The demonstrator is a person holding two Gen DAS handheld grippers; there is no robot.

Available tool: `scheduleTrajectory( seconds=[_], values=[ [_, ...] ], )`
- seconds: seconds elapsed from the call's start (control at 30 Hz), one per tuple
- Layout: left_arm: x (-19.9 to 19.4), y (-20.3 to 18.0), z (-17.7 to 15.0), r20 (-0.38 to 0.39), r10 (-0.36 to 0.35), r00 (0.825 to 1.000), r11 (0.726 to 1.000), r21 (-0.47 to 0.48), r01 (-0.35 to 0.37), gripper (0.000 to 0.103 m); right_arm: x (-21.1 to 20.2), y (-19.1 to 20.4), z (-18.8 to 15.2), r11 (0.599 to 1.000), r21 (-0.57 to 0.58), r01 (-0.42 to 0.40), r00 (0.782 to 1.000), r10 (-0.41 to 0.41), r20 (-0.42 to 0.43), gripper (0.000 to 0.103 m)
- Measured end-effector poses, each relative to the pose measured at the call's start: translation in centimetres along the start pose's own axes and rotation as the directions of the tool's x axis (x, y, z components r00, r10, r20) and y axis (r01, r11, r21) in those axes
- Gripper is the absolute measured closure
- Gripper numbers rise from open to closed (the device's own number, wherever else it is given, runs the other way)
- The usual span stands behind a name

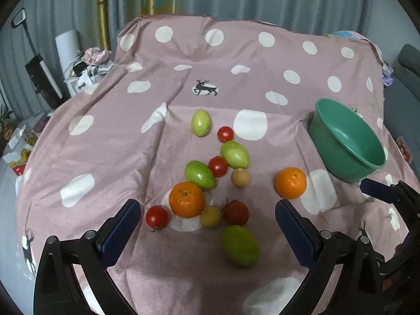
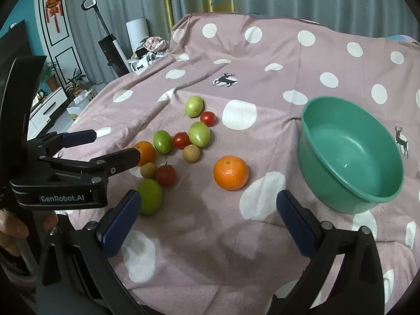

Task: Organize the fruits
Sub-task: 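Move both tools over the fruit toward the two oranges, then grasp the large orange with the left tool while the right tool grasps the other orange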

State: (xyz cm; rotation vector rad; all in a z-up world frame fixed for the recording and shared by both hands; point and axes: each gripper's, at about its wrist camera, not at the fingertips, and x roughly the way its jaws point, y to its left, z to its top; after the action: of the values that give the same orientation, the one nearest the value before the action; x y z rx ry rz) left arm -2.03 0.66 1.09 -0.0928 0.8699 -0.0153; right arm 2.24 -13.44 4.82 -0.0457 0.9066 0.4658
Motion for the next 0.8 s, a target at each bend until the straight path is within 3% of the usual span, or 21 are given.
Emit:
scheduleTrajectory(
  seconds=[0.17,0.37,0.5,0.8],
  values=[
    [0.3,1.0,0.1,-0.01,-0.147,0.989,0.989,-0.033,0.147,0.001,0.5,-0.1,0.0,1.0,0.011,-0.008,1.0,0.008,-0.013,0.0],
    [-0.2,3.7,0.1,0.015,-0.263,0.965,0.963,-0.052,0.263,0.001,0.8,-0.1,-0.3,0.999,-0.001,-0.04,0.999,0.04,-0.022,0.0],
    [-0.4,5.0,-1.0,0.013,-0.255,0.967,0.967,-0.021,0.256,0.001,1.1,-0.8,-0.5,0.999,0.007,-0.048,0.998,0.048,-0.035,0.0],
    [0.8,5.9,-1.4,-0.006,-0.244,0.97,0.969,-0.051,0.244,0.005,2.7,-2.6,-0.8,0.99,0.112,-0.084,0.995,0.09,-0.05,0.004]
  ],
)
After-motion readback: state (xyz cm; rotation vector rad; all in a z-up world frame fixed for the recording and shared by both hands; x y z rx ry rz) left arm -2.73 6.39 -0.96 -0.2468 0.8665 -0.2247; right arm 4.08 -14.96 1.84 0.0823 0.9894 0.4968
